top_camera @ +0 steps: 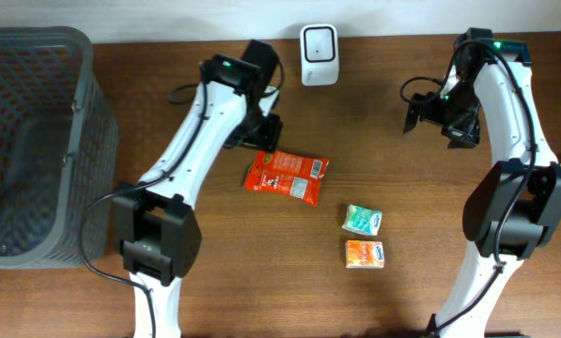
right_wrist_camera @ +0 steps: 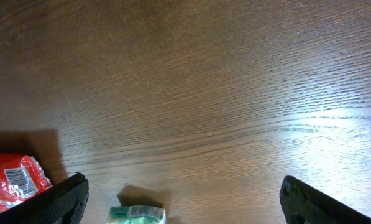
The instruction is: Scan the item barcode
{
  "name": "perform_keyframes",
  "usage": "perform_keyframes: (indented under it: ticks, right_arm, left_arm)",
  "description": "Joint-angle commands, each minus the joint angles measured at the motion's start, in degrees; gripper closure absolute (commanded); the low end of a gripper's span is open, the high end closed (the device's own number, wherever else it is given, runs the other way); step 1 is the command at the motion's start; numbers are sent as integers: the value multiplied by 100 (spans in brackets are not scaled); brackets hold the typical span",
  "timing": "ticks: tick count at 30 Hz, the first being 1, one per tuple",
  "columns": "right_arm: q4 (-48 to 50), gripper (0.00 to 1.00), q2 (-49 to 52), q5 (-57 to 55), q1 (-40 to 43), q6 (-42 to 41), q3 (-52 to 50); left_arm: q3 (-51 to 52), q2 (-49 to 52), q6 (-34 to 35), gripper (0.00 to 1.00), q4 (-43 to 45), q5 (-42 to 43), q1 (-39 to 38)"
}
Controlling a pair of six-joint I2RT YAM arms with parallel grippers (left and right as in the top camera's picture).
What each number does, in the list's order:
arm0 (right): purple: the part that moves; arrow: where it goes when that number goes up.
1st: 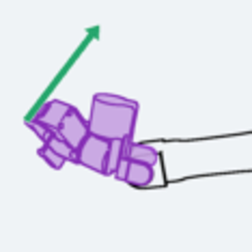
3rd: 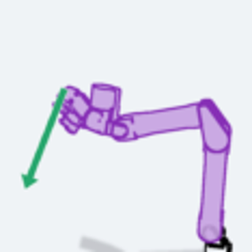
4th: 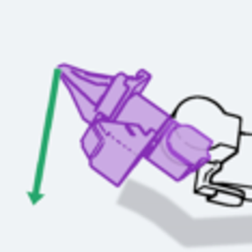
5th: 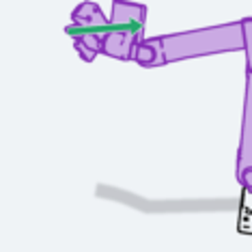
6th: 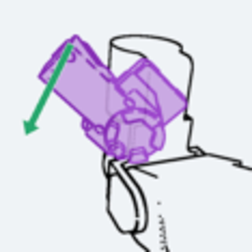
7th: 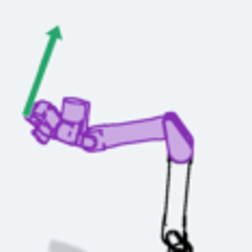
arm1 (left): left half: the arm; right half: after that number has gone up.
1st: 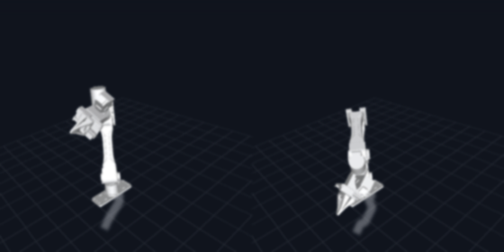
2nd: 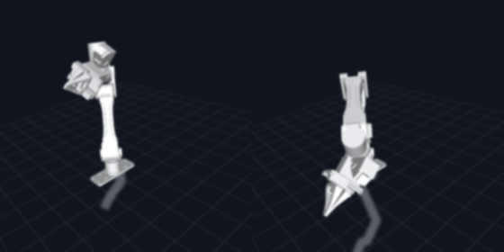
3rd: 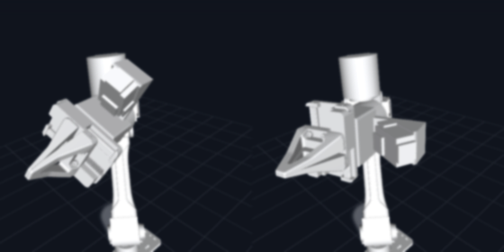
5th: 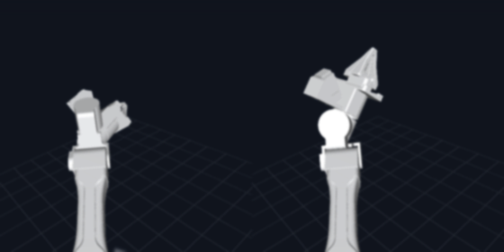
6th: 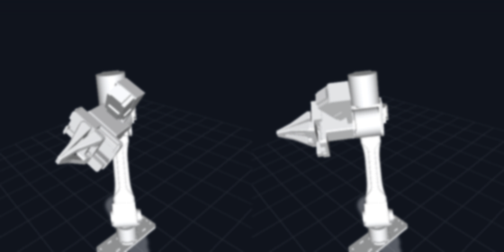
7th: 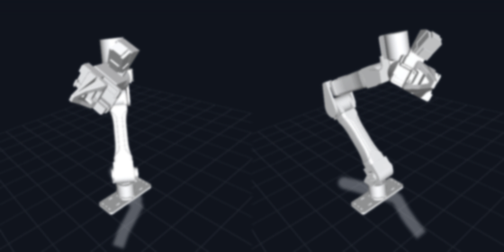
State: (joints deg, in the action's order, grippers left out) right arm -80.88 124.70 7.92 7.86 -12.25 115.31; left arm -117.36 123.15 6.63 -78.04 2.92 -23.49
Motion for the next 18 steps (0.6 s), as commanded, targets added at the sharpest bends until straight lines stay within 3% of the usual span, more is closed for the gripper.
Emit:
perform_keyframes:
  ticks: [1, 4, 9, 14, 16, 18]
  right_arm:
    - [-13, 2, -125, -72, 4, -48, 72]
    - [-13, 2, -125, -72, 4, -48, 72]
    - [-13, 1, -125, -72, 4, -48, 72]
    - [-13, 2, -125, -72, 4, -48, 72]
    - [-13, 2, -125, -72, 4, -48, 72]
    - [-13, 2, -125, -72, 4, -48, 72]
  left_arm:
    - [37, -101, 22, 1, -4, -164, 223]
    - [254, -98, 22, 1, 131, 66, 474]
    - [1333, -98, -79, 1, 761, 1993, 1137]
    - [2898, -98, -149, 1, 2129, 3036, 1182]
    - [3569, -98, 350, 1, 3064, 3189, 1172]
    - [3735, -98, 647, 1, 3285, 3193, 1167]
